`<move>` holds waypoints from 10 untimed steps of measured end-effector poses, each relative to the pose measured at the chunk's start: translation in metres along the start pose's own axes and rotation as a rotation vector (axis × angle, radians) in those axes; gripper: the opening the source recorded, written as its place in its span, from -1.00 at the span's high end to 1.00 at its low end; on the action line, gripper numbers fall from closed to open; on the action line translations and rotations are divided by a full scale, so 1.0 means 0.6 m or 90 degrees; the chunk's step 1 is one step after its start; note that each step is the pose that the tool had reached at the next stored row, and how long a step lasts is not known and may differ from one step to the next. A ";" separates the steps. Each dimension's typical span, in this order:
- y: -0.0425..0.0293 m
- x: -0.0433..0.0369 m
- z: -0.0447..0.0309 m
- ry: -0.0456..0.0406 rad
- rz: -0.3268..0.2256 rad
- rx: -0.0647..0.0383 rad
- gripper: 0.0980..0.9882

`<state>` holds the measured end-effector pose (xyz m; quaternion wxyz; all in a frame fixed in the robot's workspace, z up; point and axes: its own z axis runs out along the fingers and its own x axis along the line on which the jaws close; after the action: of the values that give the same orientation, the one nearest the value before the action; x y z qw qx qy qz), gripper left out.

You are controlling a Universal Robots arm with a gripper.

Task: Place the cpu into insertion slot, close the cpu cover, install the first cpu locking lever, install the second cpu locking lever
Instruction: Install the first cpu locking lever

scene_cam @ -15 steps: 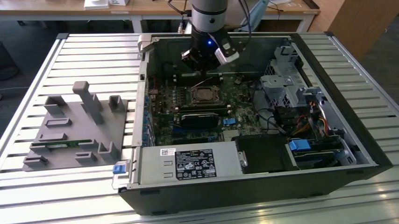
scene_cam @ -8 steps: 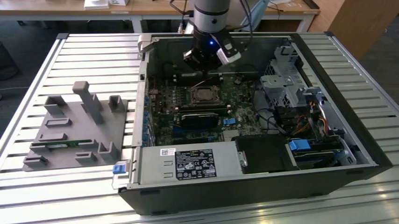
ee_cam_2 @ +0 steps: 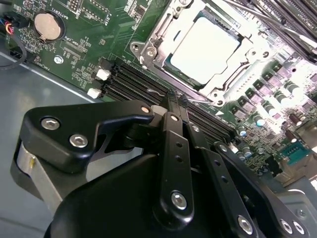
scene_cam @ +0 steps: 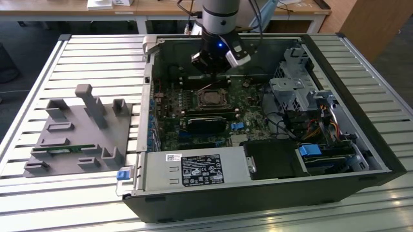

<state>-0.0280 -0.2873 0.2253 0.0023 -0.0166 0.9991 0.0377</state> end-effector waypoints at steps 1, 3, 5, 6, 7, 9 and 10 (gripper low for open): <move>0.000 -0.001 0.001 0.0000 0.000 0.000 0.96; 0.000 -0.003 0.002 0.0000 0.000 0.000 0.96; 0.000 -0.005 0.003 0.0000 0.000 0.000 0.96; 0.000 -0.006 0.004 -0.0001 0.001 0.000 0.96; 0.000 -0.007 0.005 0.0000 0.001 0.000 0.96; 0.000 -0.008 0.006 0.0000 0.001 0.000 0.96; 0.000 -0.009 0.007 -0.0001 0.001 0.000 0.96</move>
<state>-0.0227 -0.2869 0.2209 0.0023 -0.0157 0.9992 0.0378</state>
